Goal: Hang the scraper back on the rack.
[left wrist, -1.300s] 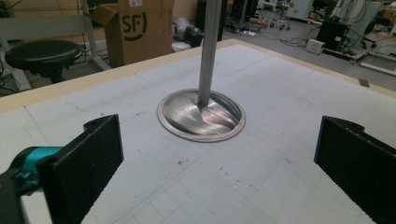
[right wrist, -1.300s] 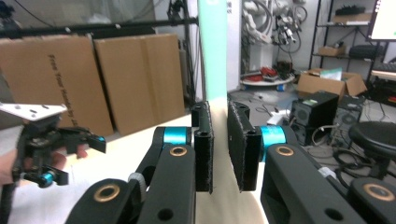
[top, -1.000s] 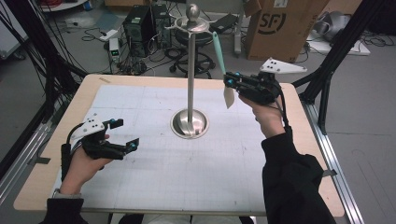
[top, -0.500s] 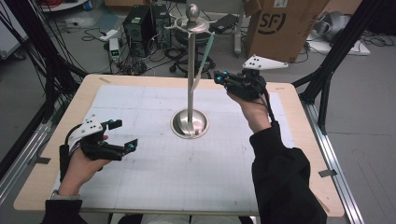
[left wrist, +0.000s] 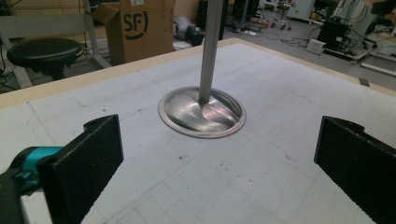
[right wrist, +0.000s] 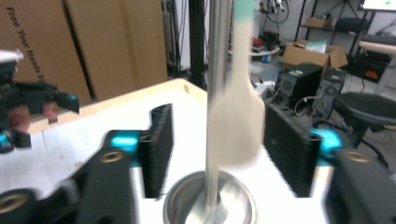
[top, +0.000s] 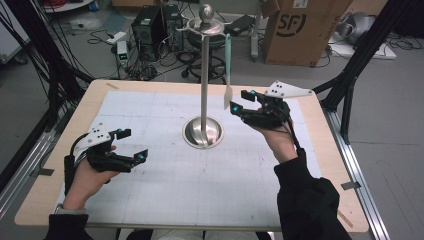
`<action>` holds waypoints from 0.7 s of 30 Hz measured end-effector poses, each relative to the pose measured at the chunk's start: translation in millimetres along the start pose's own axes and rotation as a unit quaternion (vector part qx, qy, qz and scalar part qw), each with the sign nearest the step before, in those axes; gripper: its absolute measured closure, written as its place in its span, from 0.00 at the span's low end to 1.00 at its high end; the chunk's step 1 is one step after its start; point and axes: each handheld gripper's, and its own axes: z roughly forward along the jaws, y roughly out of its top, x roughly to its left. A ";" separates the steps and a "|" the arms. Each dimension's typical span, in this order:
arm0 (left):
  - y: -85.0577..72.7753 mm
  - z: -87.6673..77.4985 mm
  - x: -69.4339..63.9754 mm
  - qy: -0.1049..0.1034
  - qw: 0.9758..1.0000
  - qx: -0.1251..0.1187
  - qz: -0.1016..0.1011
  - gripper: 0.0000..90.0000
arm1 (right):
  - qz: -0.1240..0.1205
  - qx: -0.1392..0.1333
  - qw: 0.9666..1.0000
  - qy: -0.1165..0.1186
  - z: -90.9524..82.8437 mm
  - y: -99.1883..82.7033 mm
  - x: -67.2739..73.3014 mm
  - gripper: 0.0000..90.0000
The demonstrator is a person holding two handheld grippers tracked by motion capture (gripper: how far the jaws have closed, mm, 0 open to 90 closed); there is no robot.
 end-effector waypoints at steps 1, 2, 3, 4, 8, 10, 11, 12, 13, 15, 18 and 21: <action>0.0 0.1 0.0 0.000 1.000 0.000 -0.001 0.02 | 0.004 0.003 1.000 -0.001 -2.0 -4.8 -0.1 0.37; 0.1 0.0 0.3 -0.001 1.000 0.000 -0.001 0.02 | 0.006 0.005 1.000 0.001 -3.5 -9.5 -0.8 0.32; 0.1 0.2 0.5 0.000 1.000 -0.001 -0.003 0.02 | 0.010 0.010 1.000 0.002 -4.8 -14.3 -1.2 0.27; 0.2 0.4 0.8 -0.001 1.000 -0.002 -0.004 0.02 | 0.012 0.014 1.000 0.003 -5.5 -18.9 -1.5 0.22; 0.3 0.7 0.7 -0.002 1.000 -0.004 -0.005 0.02 | 0.016 0.036 0.999 -0.003 -8.1 -35.1 -0.4 0.10; 0.7 0.4 0.9 -0.002 1.000 -0.005 -0.005 0.02 | 0.017 0.034 0.999 -0.005 -10.7 -41.5 1.0 0.02; 0.9 0.4 0.9 -0.004 1.000 -0.006 -0.005 0.02 | 0.020 0.032 0.999 -0.006 -11.6 -44.5 1.0 0.00; 1.0 0.7 0.6 -0.006 1.000 -0.007 -0.006 0.02 | 0.023 0.032 0.999 -0.002 -13.2 -47.5 1.2 0.00; 1.1 1.0 0.4 -0.006 1.000 -0.009 -0.007 0.02 | 0.021 0.030 0.999 0.001 -14.8 -50.6 1.8 0.00; 1.2 1.9 -0.1 -0.007 1.000 -0.009 -0.007 0.02 | 0.012 0.028 1.000 -0.004 -18.4 -56.4 3.0 0.00; 1.4 3.9 -0.3 -0.010 1.000 -0.008 -0.006 0.02 | 0.013 0.021 1.000 -0.006 -25.6 -65.2 3.0 0.00; 1.6 7.1 0.4 -0.010 1.000 -0.011 -0.007 0.02 | 0.012 0.013 1.000 -0.009 -34.9 -74.9 1.4 0.00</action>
